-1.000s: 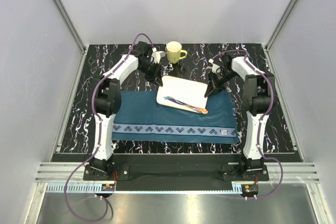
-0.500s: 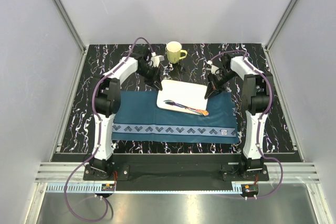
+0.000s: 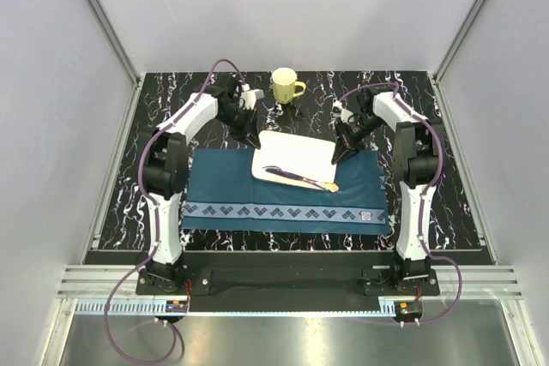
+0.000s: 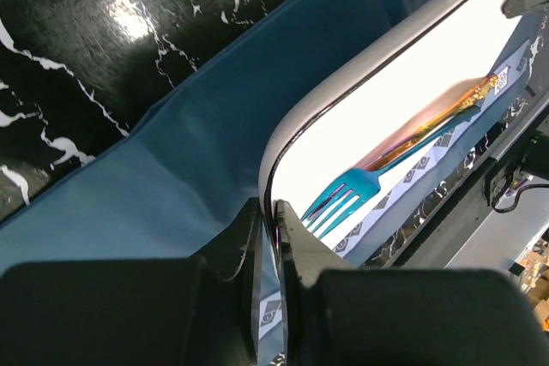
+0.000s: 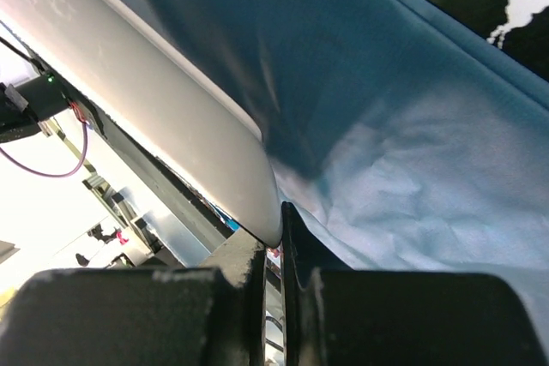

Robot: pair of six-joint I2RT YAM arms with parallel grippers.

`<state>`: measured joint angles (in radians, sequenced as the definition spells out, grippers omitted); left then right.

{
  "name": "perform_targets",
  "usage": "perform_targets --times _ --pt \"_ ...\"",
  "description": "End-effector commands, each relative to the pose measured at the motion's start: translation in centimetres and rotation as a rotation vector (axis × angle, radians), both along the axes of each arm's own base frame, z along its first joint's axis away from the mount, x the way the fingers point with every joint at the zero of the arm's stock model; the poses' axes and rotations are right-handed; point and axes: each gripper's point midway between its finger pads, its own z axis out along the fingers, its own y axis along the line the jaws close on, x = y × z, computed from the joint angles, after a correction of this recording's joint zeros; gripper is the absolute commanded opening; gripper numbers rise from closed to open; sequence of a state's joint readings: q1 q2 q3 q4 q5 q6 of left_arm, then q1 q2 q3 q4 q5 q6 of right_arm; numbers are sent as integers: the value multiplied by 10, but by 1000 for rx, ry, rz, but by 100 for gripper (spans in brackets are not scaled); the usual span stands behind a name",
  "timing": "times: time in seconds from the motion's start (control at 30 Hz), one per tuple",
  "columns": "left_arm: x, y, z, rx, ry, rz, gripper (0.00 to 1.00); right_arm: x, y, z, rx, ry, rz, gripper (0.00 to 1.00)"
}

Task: Set the dinner table for one person
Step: Move the plate onto the napkin.

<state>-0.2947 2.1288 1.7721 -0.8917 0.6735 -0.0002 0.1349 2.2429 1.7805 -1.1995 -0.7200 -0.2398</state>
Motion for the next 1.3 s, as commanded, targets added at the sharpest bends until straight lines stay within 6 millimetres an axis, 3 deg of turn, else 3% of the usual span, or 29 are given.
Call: perform_targets --times 0.0,0.47,0.87,1.27 --pt "-31 -58 80 -285 -87 -166 0 -16 79 59 298 -3 98 0" --pt "-60 -46 67 -263 -37 -166 0 -35 89 62 299 42 156 0" --pt "-78 -40 61 -260 -14 -183 0 -65 101 61 283 65 209 0" --pt "-94 -36 46 -251 30 -195 0 -72 104 59 259 62 223 0"
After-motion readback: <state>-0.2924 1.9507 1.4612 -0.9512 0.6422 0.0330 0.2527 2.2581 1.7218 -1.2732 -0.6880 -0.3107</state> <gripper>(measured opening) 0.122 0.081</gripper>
